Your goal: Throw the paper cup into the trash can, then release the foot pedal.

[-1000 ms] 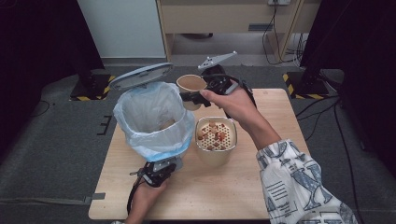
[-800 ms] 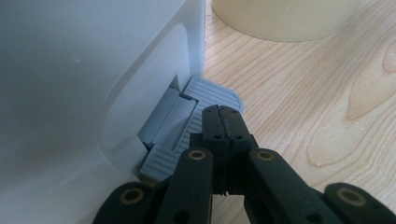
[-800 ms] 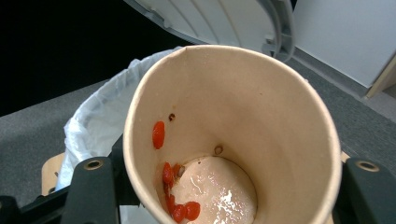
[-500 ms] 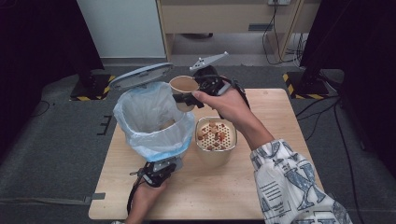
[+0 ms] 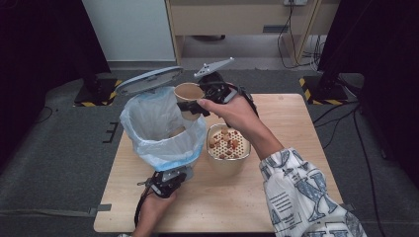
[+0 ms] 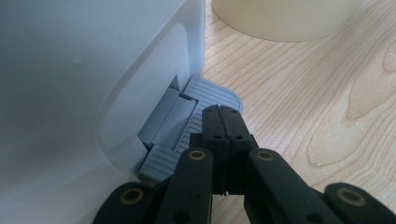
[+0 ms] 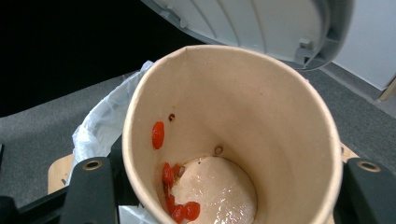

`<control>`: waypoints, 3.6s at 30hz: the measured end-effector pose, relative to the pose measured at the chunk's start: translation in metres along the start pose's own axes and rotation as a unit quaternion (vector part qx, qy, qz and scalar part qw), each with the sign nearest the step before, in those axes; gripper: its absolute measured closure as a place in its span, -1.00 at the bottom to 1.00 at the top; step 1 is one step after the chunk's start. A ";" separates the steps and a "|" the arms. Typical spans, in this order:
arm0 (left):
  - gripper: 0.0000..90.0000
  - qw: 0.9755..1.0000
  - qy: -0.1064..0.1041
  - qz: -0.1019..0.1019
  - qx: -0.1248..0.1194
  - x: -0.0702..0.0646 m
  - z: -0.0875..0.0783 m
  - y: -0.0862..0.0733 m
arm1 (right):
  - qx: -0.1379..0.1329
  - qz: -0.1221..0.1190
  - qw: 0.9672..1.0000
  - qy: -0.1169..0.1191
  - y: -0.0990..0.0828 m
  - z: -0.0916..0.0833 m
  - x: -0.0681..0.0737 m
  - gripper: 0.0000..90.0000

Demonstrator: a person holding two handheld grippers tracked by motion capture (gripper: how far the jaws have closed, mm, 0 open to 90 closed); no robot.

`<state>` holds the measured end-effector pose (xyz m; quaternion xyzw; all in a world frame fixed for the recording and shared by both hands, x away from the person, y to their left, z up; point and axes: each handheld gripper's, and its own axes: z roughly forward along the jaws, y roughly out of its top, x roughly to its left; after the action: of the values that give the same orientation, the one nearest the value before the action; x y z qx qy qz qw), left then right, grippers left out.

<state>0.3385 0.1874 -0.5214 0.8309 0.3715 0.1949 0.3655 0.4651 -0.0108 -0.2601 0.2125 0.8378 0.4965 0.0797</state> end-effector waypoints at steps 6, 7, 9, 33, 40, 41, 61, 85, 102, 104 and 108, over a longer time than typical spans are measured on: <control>0.98 1.000 -0.001 0.000 0.000 0.000 0.000 0.000 | 0.001 0.002 1.000 0.004 0.000 0.010 0.002 -0.26; 0.98 1.000 0.000 0.000 0.000 0.000 0.000 0.000 | 0.001 0.002 1.000 0.006 0.000 0.012 0.003 -0.27; 0.98 1.000 -0.001 0.000 0.000 0.000 0.000 0.000 | 0.004 0.000 1.000 0.008 0.000 0.018 0.005 -0.28; 0.98 1.000 -0.001 -0.001 0.000 0.000 0.000 0.000 | -0.004 0.005 1.000 -0.007 -0.026 0.012 -0.009 -0.75; 0.98 1.000 -0.002 -0.001 0.000 0.000 0.000 0.000 | -0.007 0.017 1.000 -0.021 -0.034 0.003 -0.018 -0.76; 0.98 1.000 -0.001 -0.001 0.000 0.000 0.000 0.000 | -0.009 0.018 0.999 -0.026 -0.035 0.001 -0.020 -0.76; 0.96 1.000 -0.007 -0.004 -0.005 0.002 0.000 -0.001 | -0.019 0.056 0.995 -0.079 -0.067 -0.039 -0.051 -0.79; -0.01 0.996 -0.034 -0.061 -0.049 -0.014 -0.033 -0.002 | -0.013 0.141 0.952 -0.270 -0.179 -0.107 -0.097 -0.82; -0.18 0.996 -0.040 -0.070 -0.032 -0.012 -0.029 -0.004 | 0.000 0.179 0.941 -0.287 -0.259 -0.118 -0.088 -0.83; -0.20 0.996 -0.040 -0.073 -0.033 -0.011 -0.029 -0.004 | 0.000 0.190 0.939 -0.288 -0.269 -0.117 -0.087 -0.84; -0.24 0.996 -0.036 -0.074 -0.038 -0.009 -0.030 -0.005 | 0.009 0.204 0.935 -0.292 -0.290 -0.113 -0.086 -0.84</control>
<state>0.3125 0.1962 -0.5061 0.7935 0.4105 0.1510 0.4232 0.4229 -0.2590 -0.4617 0.5146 0.7211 0.4107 0.2158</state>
